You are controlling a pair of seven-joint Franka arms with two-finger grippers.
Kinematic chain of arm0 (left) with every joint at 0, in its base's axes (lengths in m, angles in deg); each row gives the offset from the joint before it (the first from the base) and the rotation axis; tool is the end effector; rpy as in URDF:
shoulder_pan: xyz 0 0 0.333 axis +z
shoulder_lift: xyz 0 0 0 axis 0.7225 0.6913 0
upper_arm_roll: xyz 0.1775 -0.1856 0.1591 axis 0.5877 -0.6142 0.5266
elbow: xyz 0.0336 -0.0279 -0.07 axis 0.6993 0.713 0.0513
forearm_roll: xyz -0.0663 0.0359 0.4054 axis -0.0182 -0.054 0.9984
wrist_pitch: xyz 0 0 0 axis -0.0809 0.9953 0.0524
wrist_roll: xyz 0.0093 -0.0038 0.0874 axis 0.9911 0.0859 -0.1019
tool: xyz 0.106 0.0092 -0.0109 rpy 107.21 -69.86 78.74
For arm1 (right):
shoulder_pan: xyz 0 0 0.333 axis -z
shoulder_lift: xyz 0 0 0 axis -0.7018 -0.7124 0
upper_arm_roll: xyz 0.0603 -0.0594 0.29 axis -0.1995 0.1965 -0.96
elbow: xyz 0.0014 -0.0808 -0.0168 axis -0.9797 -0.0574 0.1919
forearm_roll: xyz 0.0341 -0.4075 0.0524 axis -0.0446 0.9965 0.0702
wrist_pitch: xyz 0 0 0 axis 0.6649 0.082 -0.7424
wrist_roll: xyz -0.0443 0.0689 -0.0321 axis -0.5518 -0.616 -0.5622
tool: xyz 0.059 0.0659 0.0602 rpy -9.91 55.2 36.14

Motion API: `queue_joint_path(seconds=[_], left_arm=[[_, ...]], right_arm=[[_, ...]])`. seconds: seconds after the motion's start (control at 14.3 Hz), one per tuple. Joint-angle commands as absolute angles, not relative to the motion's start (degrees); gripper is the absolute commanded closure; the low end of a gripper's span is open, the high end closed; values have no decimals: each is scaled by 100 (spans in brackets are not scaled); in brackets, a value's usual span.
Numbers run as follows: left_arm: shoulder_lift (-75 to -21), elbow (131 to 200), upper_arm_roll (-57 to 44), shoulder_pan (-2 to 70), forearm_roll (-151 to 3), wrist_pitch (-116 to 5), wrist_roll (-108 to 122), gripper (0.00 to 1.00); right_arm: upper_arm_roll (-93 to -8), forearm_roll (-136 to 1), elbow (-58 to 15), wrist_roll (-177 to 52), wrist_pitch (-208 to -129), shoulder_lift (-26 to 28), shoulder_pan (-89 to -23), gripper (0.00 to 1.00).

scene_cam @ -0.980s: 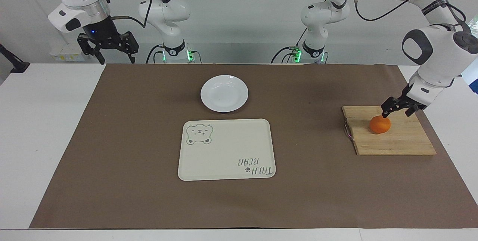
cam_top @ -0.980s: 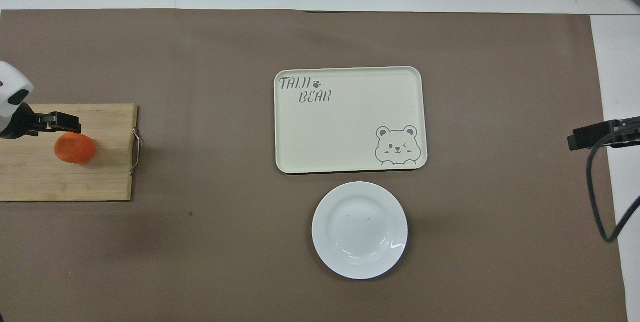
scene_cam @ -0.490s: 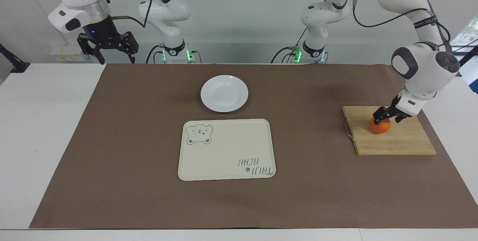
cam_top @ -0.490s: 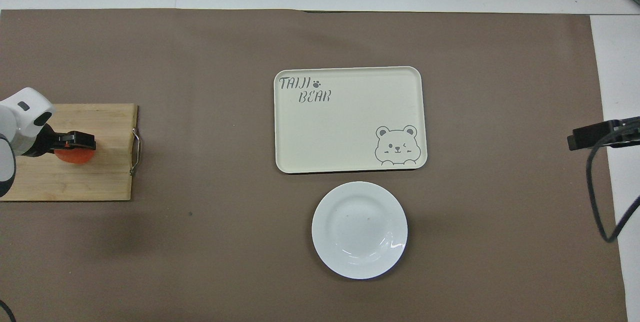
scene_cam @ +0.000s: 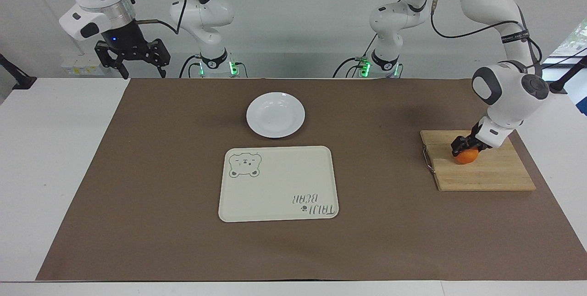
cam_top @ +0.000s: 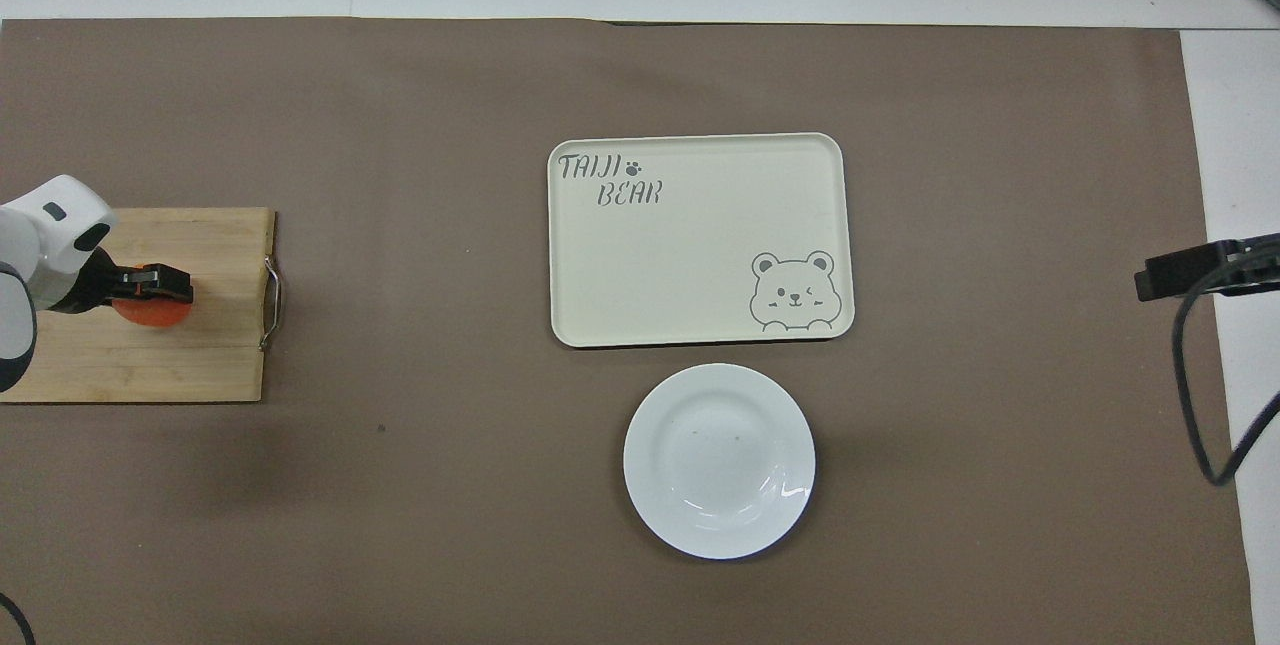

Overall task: Place orange and plate with both arms
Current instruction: 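Lower the left gripper onto the orange and close it, then lift the orange with the left gripper and carry it toward the plate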

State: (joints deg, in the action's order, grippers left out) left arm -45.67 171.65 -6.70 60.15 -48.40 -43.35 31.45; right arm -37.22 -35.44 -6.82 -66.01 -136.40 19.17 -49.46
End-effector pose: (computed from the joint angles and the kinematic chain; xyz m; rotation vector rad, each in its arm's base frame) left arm 0.5922 0.1124 0.3212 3.1340 0.0332 -0.0319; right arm 0.5509 -0.0156 0.6412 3.1188 0.0932 -0.0202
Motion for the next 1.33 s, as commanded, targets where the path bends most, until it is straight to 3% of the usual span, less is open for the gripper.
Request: queue_joint_path(seconds=[0.0,0.56,1.26], left_arm=[[-4618,16584,-662,5928,-4867,-3704,3173,100],[-4828,14764,-715,5568,-4840,-1569,2541,100],[-5346,15007,-777,3908,-4840,-1284,1459,100]], right_arm=[[-3735,-3613,-658,-6541,-13639,1925,-4888,0],[-3735,-3613,-658,-6541,-13639,1925,-4888,0],[-3735,-3613,-658,-6541,-13639,1925,-4888,0]])
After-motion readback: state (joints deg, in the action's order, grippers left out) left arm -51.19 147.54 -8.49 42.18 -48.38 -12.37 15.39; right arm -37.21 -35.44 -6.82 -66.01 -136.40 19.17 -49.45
